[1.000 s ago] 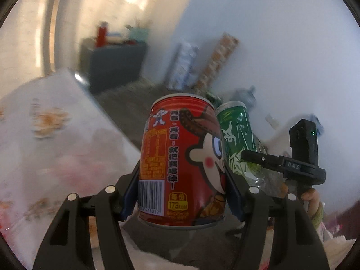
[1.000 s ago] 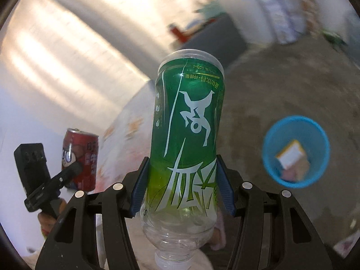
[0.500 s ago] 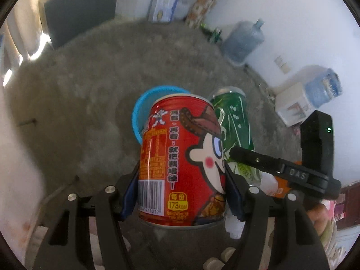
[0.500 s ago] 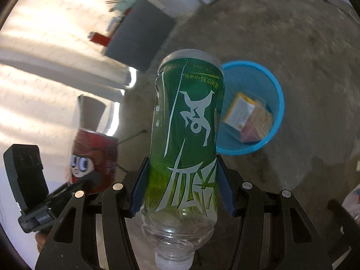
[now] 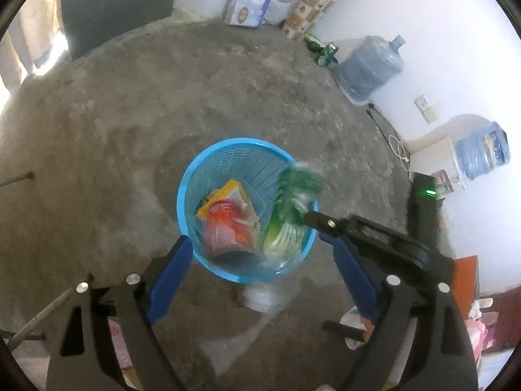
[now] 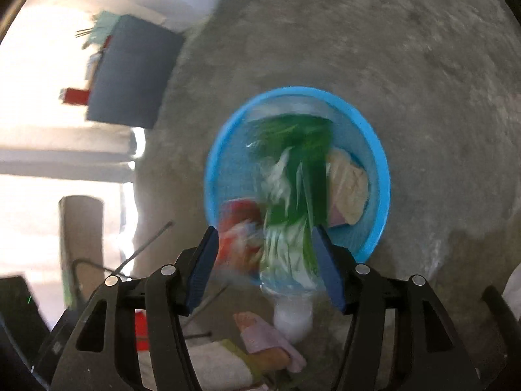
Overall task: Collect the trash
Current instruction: 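Carry can and bottle over the blue wastebasket and open both tools, then move both tools back from the wastebasket toward the table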
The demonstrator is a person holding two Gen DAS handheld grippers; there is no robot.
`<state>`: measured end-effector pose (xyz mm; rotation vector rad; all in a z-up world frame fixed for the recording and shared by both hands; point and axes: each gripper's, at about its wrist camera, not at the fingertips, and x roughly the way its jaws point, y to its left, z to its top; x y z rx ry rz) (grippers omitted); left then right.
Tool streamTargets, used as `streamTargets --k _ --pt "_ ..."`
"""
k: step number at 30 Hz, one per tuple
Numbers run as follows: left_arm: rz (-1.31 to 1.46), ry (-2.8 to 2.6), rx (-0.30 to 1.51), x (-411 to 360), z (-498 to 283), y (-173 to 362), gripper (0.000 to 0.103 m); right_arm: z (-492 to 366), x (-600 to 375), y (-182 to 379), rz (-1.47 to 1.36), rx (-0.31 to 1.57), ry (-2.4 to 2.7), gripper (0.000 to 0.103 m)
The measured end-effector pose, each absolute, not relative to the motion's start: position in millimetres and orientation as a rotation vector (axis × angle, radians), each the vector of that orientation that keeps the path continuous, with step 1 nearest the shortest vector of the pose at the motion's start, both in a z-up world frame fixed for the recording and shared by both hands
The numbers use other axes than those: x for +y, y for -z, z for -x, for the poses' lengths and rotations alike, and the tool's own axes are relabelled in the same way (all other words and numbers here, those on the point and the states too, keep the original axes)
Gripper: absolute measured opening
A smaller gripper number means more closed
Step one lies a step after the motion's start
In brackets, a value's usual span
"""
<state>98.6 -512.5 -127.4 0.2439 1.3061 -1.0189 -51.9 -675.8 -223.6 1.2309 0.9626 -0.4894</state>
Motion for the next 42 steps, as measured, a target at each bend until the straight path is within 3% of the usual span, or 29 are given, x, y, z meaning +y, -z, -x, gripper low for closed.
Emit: streamTargets --k 12,27,31,42 --pt "-0.172 1.009 1.287 -456 -116 112 0.086 63 -665 231 -1.197 1.024 0.584 0.058" --pt "-0.138 1.124 1.130 -381 -81 46 0.086 114 -627 176 -1.172 0.920 0.583 0.058" --pt "-0.123 1.145 1.065 -353 -67 25 0.086 117 -605 155 -1.127 0.893 0.556 0.067" --pt "-0.001 1.008 0.925 -241 -60 -10 0.086 84 -526 50 -0.831 0.799 0.366 0.077"
